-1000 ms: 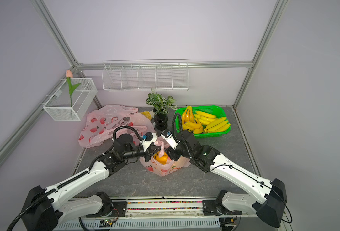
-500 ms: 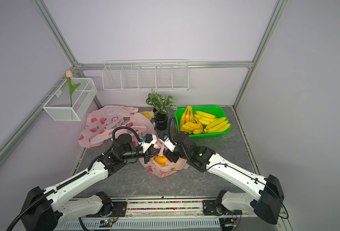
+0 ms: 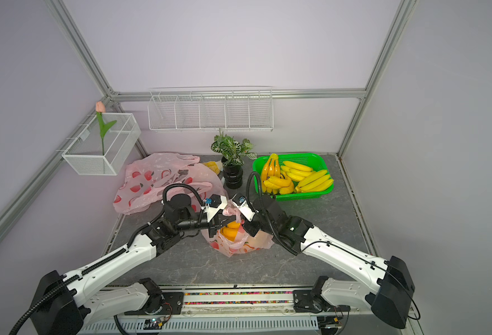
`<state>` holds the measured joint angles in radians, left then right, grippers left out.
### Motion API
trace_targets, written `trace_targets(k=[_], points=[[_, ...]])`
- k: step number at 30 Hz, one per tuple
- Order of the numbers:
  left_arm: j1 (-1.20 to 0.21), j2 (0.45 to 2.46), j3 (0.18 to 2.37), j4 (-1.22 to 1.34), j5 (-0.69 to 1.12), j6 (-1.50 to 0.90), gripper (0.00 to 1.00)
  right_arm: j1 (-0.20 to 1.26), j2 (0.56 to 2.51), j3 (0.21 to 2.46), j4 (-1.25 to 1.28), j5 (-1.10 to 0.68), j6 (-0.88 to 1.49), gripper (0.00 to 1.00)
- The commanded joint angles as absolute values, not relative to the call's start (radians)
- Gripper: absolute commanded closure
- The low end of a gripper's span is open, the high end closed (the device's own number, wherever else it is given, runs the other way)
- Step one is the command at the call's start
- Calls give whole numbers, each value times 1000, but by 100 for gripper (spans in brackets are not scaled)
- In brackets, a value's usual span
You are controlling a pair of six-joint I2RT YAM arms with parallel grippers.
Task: Place the banana into a plastic bag & tie a knot
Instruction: Cross the plastic bag at the center of the board.
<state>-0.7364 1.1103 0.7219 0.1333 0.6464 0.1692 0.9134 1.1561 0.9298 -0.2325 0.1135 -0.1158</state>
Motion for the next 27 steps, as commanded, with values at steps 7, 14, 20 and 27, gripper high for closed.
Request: trace_targets(k=[7,14,20,27], points=[[-742,1020,686,149,493,133,56,893,1057,897,-171,159,-74,90],[-741,969,649,160,454,129,50,861,1040,886,-149,110,-36,93],[-684,943,645,249,415,34,48,847,1019,856,-155,36,-47,93],[-586,1024,710,394,503,-133,44,846,1020,848,-156,48,-53,93]])
